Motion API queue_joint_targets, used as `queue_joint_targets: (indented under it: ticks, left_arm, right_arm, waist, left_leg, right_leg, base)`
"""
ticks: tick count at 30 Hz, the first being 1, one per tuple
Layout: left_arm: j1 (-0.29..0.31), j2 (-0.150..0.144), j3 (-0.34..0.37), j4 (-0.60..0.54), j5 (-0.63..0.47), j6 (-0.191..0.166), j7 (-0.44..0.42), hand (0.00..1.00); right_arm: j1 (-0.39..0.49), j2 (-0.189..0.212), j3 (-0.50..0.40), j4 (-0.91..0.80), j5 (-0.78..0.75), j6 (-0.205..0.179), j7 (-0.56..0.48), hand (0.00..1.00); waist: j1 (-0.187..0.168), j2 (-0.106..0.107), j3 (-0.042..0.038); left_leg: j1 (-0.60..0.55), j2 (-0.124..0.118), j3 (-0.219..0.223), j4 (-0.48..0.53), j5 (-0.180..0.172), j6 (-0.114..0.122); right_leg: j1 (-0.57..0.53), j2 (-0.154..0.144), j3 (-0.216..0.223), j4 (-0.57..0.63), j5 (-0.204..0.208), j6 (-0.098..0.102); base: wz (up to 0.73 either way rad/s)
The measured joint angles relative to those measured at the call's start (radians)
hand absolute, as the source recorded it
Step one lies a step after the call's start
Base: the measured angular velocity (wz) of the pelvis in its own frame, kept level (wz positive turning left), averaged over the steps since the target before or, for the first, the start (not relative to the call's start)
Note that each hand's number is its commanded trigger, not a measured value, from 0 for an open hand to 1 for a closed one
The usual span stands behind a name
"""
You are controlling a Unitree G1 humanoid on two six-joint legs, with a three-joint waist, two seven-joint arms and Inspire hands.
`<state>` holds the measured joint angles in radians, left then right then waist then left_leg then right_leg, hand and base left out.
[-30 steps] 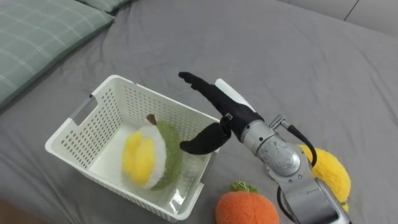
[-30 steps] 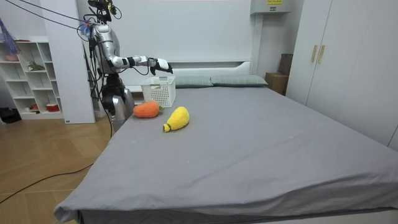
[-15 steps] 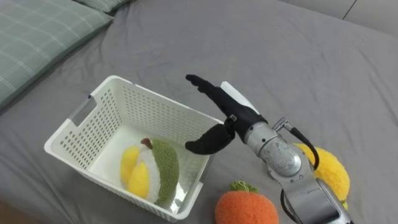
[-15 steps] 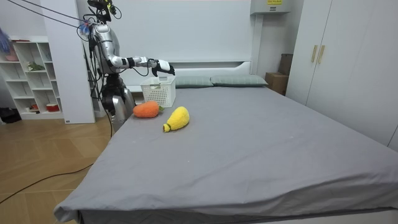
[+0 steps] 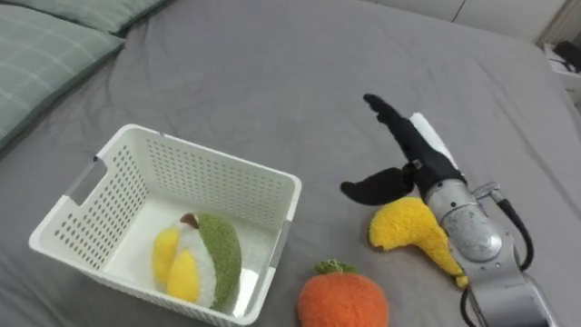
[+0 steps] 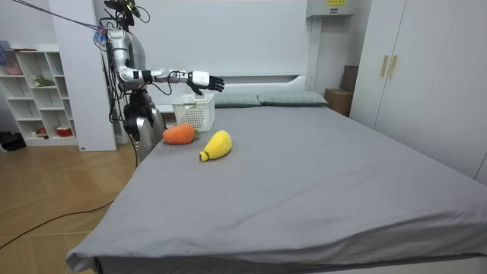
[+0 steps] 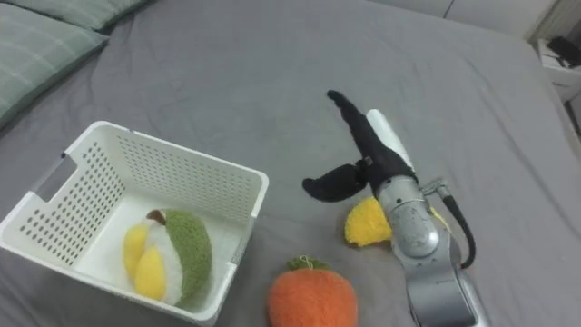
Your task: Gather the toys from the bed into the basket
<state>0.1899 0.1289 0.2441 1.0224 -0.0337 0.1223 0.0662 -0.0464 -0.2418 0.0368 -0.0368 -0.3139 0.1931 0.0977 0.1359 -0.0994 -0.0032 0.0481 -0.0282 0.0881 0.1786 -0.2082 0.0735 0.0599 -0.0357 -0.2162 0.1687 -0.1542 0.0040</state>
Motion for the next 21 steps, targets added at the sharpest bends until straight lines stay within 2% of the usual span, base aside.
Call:
queue_joint_targets:
  ticks: [2, 6, 10, 14, 17, 21]
  left_arm:
    - [0.001, 0.0, 0.007, 0.0, -0.003, -0.001, 0.001, 0.0]
    - [0.015, 0.0, 0.005, 0.0, -0.015, -0.014, 0.009, 0.0]
    - [0.019, 0.007, 0.007, 0.0, -0.014, -0.014, 0.01, 0.0]
    - [0.02, 0.015, 0.006, -0.001, -0.015, -0.015, 0.01, 0.0]
    - [0.02, 0.023, 0.005, -0.001, -0.015, -0.015, 0.012, 0.0]
    - [0.024, 0.034, 0.005, -0.001, -0.015, -0.014, 0.017, 0.0]
  right_arm:
    - [0.012, -0.011, -0.026, 0.045, -0.009, -0.022, -0.015, 0.0]
    - [0.015, -0.024, -0.041, 0.116, -0.019, -0.018, -0.011, 0.0]
    - [0.015, -0.037, -0.097, 0.185, -0.033, -0.017, -0.009, 0.0]
    - [0.014, -0.074, -0.111, 0.234, -0.03, -0.019, -0.017, 0.0]
    - [0.014, -0.075, -0.111, 0.278, -0.017, -0.018, -0.022, 0.0]
    - [0.012, -0.075, -0.11, 0.346, -0.006, -0.018, -0.043, 0.0]
  waist:
    - [-0.01, -0.004, -0.0027]
    - [-0.057, -0.008, -0.0017]
    - [-0.059, -0.015, -0.0013]
    - [-0.066, -0.018, 0.0016]
    - [-0.068, -0.026, 0.0009]
    - [-0.066, -0.024, 0.0029]
  left_leg:
    - [0.01, 0.001, 0.012, -0.002, 0.0, 0.0]
    - [0.022, 0.002, 0.026, -0.011, 0.0, 0.0]
    - [0.034, 0.006, 0.048, -0.017, -0.001, 0.0]
    - [0.035, 0.007, 0.055, -0.016, -0.001, 0.0]
    - [0.027, 0.008, 0.055, -0.015, -0.001, 0.0]
    - [0.02, 0.008, 0.058, -0.015, -0.001, 0.0]
  right_leg:
    - [-0.001, 0.001, 0.011, 0.001, 0.0, 0.0]
    - [0.005, 0.002, 0.024, 0.003, 0.0, 0.0]
    - [0.007, 0.006, 0.046, 0.005, 0.001, 0.0]
    - [0.006, 0.008, 0.054, 0.004, 0.003, 0.0]
    - [-0.003, 0.008, 0.054, 0.006, 0.004, 0.0]
    - [-0.011, 0.008, 0.052, 0.006, 0.005, -0.001]
  base:
    - [-0.16]
    - [-0.11]
    - [-0.17]
    - [-0.03]
    - [0.0]
    - [0.0]
